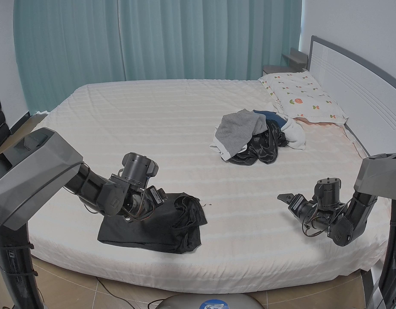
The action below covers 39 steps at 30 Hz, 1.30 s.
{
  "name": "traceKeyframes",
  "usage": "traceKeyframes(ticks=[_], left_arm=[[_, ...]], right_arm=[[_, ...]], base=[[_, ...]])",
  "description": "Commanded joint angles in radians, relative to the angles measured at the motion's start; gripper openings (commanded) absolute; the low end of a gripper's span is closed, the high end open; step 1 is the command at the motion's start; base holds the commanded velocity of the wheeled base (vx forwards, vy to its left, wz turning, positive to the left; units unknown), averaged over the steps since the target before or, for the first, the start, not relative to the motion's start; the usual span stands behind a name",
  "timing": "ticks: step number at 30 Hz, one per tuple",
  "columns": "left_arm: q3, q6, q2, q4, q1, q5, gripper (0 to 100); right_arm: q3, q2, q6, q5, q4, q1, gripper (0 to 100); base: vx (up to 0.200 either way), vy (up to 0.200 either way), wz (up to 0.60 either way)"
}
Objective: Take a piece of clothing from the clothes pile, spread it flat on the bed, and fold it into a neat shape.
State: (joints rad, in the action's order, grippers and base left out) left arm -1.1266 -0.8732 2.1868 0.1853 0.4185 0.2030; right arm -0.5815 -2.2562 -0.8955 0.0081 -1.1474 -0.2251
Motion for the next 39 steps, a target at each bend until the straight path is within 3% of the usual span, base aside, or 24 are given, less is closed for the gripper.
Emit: traceKeyframes(ticks=[1,5,10,22,39], left_arm=[[0.071,-0.032,-0.035,0.068,-0.027,-0.028,100],[0.093,-0.064,-0.027,0.126,-0.049,-0.066,100],[0.094,-0.142,-0.027,0.144,-0.118,-0.200,100],[0.100,-0.139,-0.025,0.144,-0.225,-0.284,100],[0.100,-0.139,-0.019,0.144,-0.261,-0.327,100]], right_arm=[[0.003,-0.011,0.001,0.000,-0.015,-0.007,100],[0.003,-0.010,0.001,0.000,-0.018,-0.007,100],[0.003,-0.017,0.004,-0.002,-0.018,-0.005,100],[0.003,-0.017,0.007,-0.002,-0.020,-0.016,100],[0.014,-0.005,0.010,-0.005,-0.040,-0.014,100]], base=[[0.000,0.000,0.00],[0.000,0.000,0.00],[0.000,0.120,0.00],[0.000,0.200,0.00],[0.000,0.200,0.00]])
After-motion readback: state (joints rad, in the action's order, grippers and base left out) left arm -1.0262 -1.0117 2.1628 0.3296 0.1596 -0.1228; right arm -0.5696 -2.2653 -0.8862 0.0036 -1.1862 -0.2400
